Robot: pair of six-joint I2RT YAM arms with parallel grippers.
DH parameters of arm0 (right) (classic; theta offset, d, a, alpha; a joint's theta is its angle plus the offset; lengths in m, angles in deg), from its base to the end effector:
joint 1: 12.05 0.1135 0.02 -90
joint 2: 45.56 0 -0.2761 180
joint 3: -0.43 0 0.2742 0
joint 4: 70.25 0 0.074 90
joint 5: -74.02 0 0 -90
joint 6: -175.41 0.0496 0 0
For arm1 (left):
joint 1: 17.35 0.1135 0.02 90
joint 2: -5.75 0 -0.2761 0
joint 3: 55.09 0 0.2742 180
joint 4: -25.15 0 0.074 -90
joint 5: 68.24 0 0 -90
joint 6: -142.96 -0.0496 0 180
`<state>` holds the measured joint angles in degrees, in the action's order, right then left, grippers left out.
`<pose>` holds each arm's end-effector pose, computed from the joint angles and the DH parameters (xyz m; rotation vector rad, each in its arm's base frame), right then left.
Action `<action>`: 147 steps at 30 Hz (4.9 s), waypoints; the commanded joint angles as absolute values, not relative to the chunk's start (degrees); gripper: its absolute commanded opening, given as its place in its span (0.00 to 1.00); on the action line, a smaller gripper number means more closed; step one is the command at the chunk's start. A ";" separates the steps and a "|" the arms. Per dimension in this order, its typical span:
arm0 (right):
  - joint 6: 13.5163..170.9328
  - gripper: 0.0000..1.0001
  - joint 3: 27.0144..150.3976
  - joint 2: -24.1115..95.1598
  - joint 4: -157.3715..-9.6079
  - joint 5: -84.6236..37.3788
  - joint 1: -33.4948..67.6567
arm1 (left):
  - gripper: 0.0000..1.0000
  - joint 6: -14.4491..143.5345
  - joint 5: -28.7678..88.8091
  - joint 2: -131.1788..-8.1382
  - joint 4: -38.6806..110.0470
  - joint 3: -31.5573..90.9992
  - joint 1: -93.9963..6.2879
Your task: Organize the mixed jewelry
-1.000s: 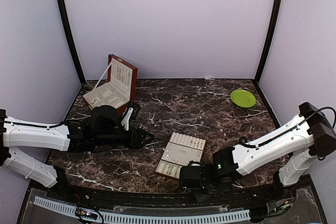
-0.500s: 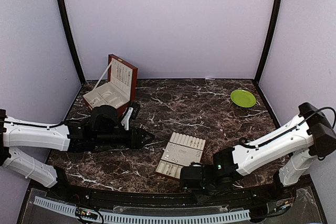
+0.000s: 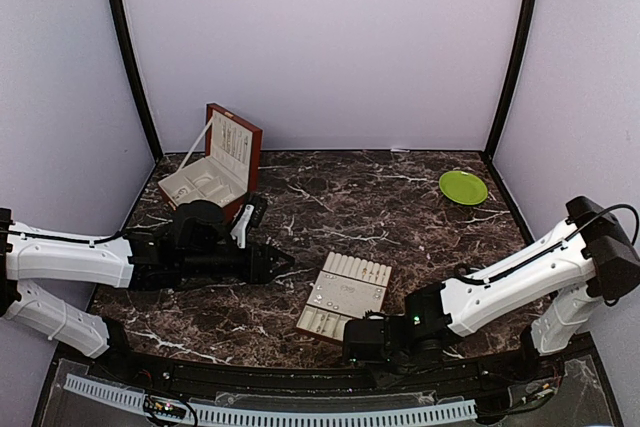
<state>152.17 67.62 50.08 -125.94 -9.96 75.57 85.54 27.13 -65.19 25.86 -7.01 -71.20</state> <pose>0.0177 0.3003 0.1350 -0.5377 2.9660 0.1153 0.1706 -0.2414 0.2186 0.4600 2.0932 -1.0336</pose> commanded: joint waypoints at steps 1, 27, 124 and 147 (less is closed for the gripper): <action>153.04 0.10 67.25 51.68 -126.07 -9.48 75.84 | 0.52 84.58 27.59 -64.67 25.70 -6.23 -70.80; 150.74 0.00 72.30 53.53 -134.86 -5.90 75.84 | 0.52 84.84 28.51 -65.88 23.86 -6.24 -70.71; 140.78 0.13 73.05 52.92 -132.04 -15.79 70.30 | 0.52 85.74 29.36 -66.36 22.58 -6.85 -70.24; 141.78 0.06 71.91 53.40 -131.56 -17.65 70.66 | 0.52 85.39 29.44 -66.54 22.85 -6.49 -70.22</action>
